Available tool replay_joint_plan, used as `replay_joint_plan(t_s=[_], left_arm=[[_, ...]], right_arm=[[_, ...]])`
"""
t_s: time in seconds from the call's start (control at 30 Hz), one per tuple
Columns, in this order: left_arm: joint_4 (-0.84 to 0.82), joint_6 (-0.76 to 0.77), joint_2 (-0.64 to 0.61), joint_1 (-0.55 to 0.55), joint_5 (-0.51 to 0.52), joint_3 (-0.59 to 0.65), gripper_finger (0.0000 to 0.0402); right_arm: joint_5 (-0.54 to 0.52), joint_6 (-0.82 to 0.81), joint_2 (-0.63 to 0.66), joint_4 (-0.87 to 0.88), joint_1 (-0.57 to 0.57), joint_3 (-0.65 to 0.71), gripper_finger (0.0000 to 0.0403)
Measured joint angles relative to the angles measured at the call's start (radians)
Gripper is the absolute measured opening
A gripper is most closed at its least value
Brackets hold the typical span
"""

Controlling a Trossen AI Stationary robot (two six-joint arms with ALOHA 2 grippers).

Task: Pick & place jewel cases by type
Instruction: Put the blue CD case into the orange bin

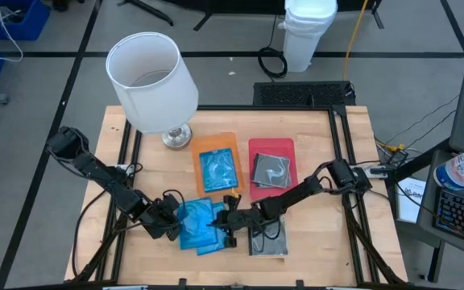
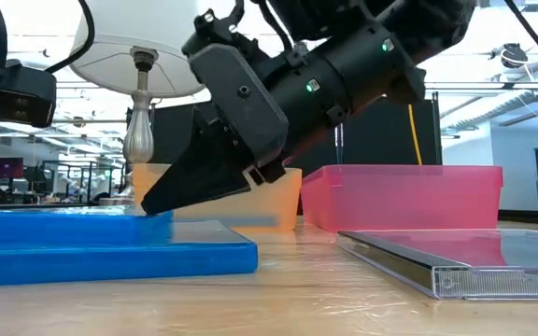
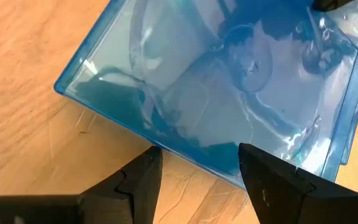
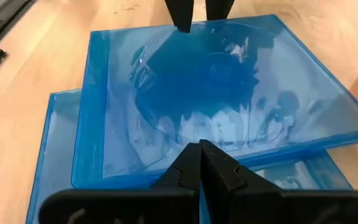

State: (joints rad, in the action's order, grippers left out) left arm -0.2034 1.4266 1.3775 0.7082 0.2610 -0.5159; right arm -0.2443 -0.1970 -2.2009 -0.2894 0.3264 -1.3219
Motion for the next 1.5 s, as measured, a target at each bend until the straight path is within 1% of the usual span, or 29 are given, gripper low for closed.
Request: replay_joint_plan(t_s=[0.13, 0.23, 0.3, 0.4, 0.5, 0.57, 0.8, 0.93, 1.03, 1.1, 1.17, 1.37, 1.5], left_arm=[[-0.02, -0.026, -0.023, 0.0, -0.021, 0.0, 0.0214], [-0.071, -0.031, -0.068, -0.001, -0.021, 0.0, 0.0214], [-0.136, -0.031, -0.107, -0.001, -0.01, 0.0, 0.0214], [-0.229, -0.009, -0.168, -0.001, 0.03, 0.0, 0.0214], [-0.248, -0.025, -0.224, -0.007, 0.074, 0.001, 0.0214], [-0.248, -0.083, -0.25, -0.025, 0.064, 0.001, 0.0214], [-0.256, -0.277, -0.253, -0.16, -0.092, 0.001, 0.0214], [-0.305, -0.373, -0.252, -0.255, -0.125, 0.001, 0.0214], [-0.328, -0.439, -0.252, -0.314, -0.163, 0.001, 0.0214], [-0.306, -0.476, -0.252, -0.349, -0.221, 0.005, 0.0214], [-0.295, -0.504, -0.252, -0.379, -0.282, 0.013, 0.0214], [-0.29, -0.551, -0.25, -0.423, -0.361, 0.03, 0.0214], [-0.282, -0.541, -0.25, -0.419, -0.451, 0.052, 0.0214]], right_arm=[[0.037, -0.012, 0.0, -0.054, -0.007, 0.032, 0.0], [0.048, -0.031, -0.001, -0.051, -0.013, 0.052, 0.0], [0.067, -0.037, -0.002, -0.051, -0.018, 0.063, 0.0], [0.067, -0.049, -0.003, -0.051, -0.019, 0.072, 0.0], [0.096, -0.048, -0.003, -0.057, -0.019, 0.073, 0.0], [0.11, -0.047, -0.003, -0.062, -0.019, 0.073, 0.0], [0.116, -0.048, -0.004, -0.062, -0.021, 0.074, 0.0], [0.121, -0.053, -0.004, -0.044, -0.021, 0.074, 0.0], [0.145, -0.062, -0.008, -0.038, -0.026, 0.074, 0.0], [0.145, -0.076, -0.026, -0.052, -0.03, 0.074, 0.0], [0.17, -0.079, -0.048, -0.057, -0.039, 0.074, 0.0], [0.233, -0.133, -0.12, -0.185, -0.068, 0.072, 0.0], [0.224, -0.146, -0.123, -0.187, -0.069, 0.073, 0.0]])
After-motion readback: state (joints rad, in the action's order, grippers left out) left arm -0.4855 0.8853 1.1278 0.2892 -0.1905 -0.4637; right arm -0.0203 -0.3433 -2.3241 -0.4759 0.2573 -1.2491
